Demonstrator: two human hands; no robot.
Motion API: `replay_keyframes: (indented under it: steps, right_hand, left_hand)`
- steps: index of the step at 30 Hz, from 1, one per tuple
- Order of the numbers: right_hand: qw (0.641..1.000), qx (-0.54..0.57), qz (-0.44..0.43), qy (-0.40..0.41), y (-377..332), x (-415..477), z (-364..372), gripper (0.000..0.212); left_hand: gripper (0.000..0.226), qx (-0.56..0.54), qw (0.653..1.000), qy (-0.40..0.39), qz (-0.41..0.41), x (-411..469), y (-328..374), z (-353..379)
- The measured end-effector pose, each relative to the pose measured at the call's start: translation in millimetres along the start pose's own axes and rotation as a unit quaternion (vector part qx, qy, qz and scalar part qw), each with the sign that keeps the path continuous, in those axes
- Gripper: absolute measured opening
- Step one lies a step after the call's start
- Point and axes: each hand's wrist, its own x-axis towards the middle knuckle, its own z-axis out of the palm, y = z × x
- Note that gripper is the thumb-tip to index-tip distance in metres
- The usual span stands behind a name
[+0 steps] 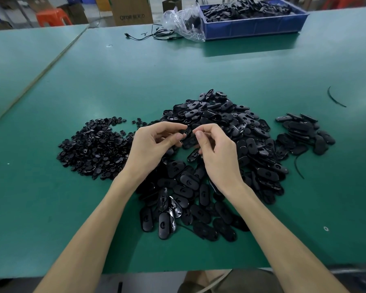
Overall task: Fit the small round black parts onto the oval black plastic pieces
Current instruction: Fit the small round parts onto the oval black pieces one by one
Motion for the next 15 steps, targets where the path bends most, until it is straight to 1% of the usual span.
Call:
replay_keyframes:
  steps: [6,12,15]
  right_hand:
    - [1.0,0.018,0.007,0.009,0.0,0.6,-0.6,0.012]
    - [0.999,0.033,0.007,0.031,-1.2,0.8,-1.3,0.013]
    - [0.998,0.04,0.014,0.041,-1.3,1.4,-1.9,0.014]
  left_hand:
    - [0.019,-0.013,1.0,-0.004,0.008,1.2,-0.4,-2.2]
    - [0.019,-0.113,0.993,0.008,-0.017,3.3,-1.6,-2.7]
    - [0.022,-0.139,0.99,-0.002,-0.025,3.5,-1.0,-4.1]
